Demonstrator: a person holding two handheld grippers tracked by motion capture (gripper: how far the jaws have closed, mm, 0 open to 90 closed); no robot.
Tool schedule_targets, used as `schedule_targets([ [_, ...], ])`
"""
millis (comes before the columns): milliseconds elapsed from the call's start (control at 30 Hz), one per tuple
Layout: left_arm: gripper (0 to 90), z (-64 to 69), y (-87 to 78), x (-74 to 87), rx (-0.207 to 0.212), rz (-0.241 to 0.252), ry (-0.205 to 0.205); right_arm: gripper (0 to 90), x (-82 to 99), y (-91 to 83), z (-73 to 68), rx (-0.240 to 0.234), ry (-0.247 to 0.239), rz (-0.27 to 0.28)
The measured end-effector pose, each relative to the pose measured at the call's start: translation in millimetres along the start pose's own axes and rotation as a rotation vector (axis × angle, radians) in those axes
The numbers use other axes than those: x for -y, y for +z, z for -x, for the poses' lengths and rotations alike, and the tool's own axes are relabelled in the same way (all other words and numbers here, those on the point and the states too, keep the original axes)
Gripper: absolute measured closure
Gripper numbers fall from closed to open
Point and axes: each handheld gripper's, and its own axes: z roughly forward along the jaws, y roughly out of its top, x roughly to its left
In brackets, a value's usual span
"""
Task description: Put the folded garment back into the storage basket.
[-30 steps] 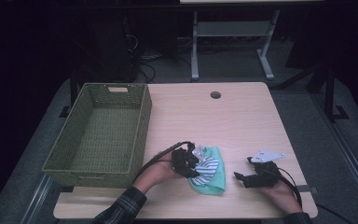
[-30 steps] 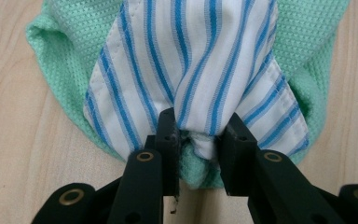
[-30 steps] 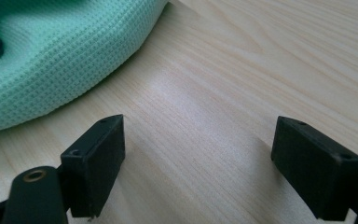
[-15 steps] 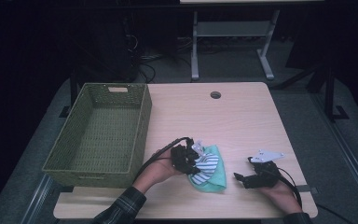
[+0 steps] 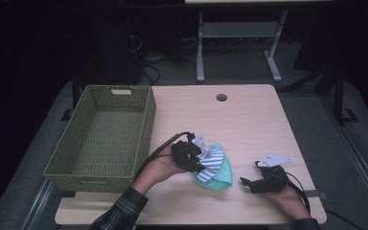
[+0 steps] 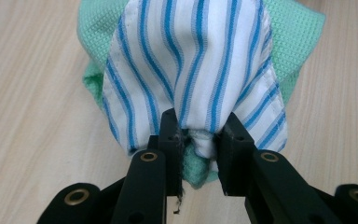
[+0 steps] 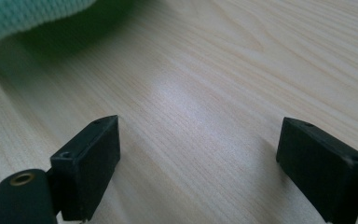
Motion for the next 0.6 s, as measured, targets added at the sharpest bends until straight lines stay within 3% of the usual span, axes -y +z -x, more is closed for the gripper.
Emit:
schedule_targets([
  [267,73.5,-4.7,-19.6,-0.4,-0.015,0.016,-0.017,9.9,-0.3,0.1,-0.4,0.004,0.010,-0.009],
  [600,73.5,-12.4,-43.7,3.2,-0.035,0.033,-0.049,0.0,-1.0,2.7,-0.8,0.010,0.009,-0.037],
])
